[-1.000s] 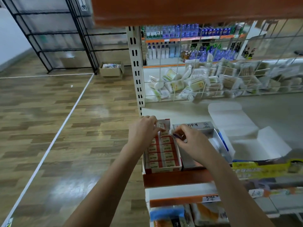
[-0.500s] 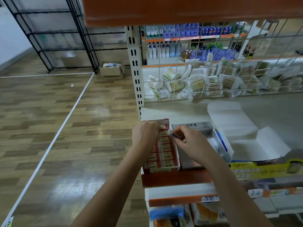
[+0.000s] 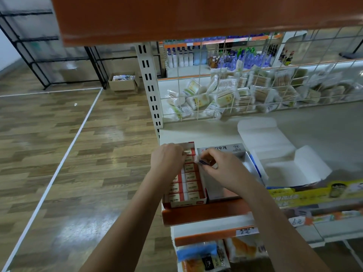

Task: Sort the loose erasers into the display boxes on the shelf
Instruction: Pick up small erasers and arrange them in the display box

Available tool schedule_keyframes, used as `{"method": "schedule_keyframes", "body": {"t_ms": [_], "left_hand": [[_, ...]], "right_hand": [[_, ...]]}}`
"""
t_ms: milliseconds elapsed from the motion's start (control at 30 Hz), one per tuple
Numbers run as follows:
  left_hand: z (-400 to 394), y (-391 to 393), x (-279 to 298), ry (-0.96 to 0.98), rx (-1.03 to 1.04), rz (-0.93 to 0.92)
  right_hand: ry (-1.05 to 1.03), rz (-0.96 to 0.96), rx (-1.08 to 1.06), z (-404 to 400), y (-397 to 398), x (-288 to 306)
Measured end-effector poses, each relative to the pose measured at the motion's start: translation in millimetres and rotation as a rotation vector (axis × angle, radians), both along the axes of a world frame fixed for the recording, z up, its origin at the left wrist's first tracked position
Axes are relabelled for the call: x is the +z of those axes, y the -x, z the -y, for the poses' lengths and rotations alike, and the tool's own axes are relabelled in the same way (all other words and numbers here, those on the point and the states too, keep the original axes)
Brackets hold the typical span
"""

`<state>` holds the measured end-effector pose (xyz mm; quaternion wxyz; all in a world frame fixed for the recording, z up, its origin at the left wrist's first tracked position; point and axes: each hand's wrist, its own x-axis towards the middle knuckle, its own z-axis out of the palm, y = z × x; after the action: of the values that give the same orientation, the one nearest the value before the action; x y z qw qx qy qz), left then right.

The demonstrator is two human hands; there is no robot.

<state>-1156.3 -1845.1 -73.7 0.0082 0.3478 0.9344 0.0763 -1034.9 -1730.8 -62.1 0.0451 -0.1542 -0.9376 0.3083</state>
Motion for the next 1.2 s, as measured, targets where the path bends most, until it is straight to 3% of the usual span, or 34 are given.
{"method": "schedule_keyframes", "body": {"t_ms": [200, 367, 667, 933, 1200], "left_hand": [[-15, -26, 34, -0.195, -0.088, -0.003], [-55, -66, 37, -0.233, -0.172, 0.091], [-115, -115, 1, -0.160, -0.060, 0.214], [-116, -127, 0, -0.196, 0.099, 0.245], [-113, -134, 1, -0.194, 0.155, 0.194]], "right_hand": [[0.040, -0.120, -0.074, -41, -37, 43], [0.026, -0.142, -0.100, -99, -75, 51], [0.001, 0.144, 0.139, -168, -103, 10], [-0.052, 0.248, 0.429, -171, -82, -13], [0.029, 0.321, 0.504, -169, -76, -17]]}}
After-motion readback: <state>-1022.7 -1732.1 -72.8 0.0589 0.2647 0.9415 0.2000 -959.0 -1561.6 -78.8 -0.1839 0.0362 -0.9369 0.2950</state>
